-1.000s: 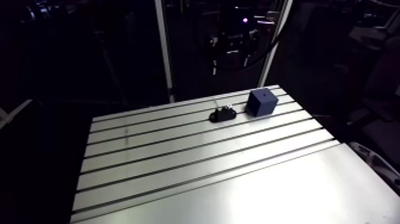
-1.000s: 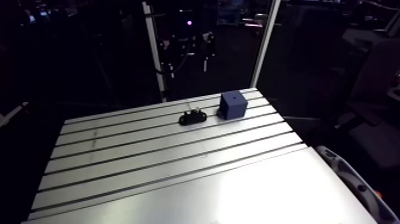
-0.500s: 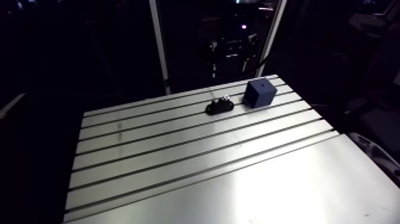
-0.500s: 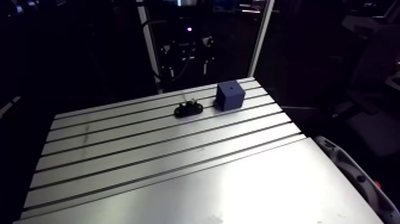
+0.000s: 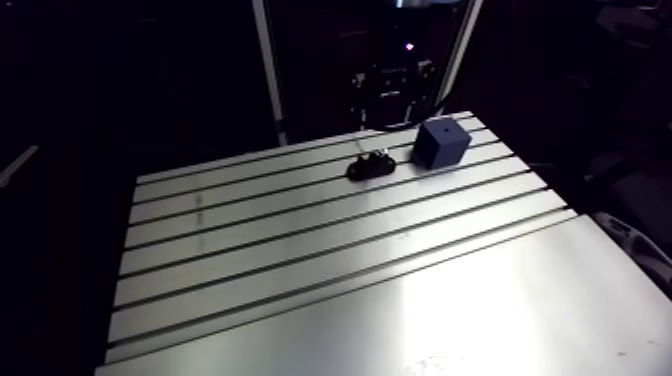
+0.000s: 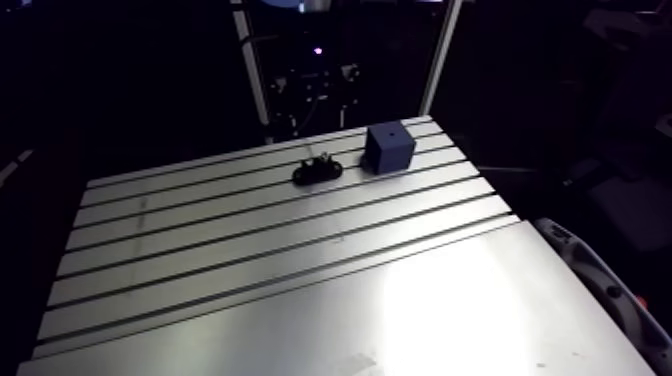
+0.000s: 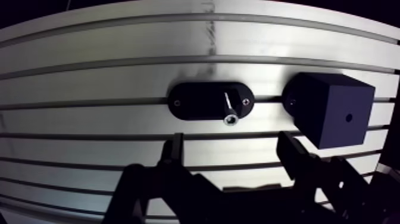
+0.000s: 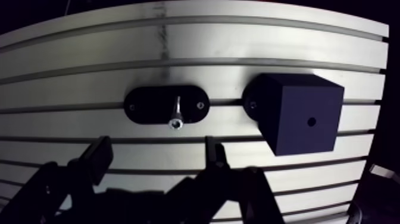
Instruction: Pick up the M10 bolt and insert it into the hole until fully seated.
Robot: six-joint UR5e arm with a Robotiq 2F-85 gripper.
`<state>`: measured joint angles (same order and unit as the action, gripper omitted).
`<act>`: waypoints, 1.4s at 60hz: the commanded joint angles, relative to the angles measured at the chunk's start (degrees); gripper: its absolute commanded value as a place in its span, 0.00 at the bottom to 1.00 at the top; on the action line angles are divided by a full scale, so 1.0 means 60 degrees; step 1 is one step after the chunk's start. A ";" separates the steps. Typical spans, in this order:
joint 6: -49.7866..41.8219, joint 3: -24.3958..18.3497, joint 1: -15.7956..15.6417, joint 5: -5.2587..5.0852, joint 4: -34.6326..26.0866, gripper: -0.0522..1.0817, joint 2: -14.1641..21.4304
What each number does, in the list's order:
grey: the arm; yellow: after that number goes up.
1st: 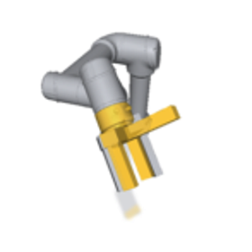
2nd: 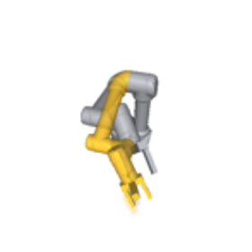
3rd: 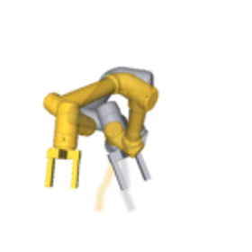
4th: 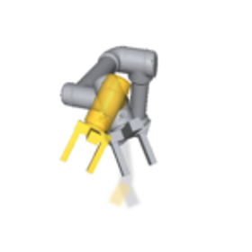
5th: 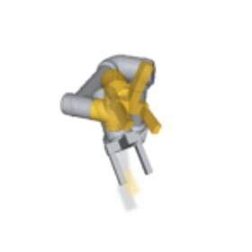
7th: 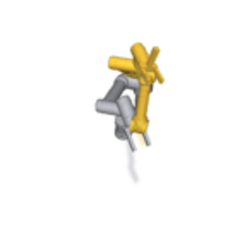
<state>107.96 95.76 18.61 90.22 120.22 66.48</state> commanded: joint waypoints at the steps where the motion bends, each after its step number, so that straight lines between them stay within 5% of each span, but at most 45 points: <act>1: -0.0404 0.0087 -0.0024 0.0030 0.0026 0.31 -0.0112; 33: -0.0336 0.0014 0.0034 0.0088 0.0275 0.43 -0.0336; 84: -0.0246 0.0101 0.0049 0.0074 0.0495 0.47 -0.0568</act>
<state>106.27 96.37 18.90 90.73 123.07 63.46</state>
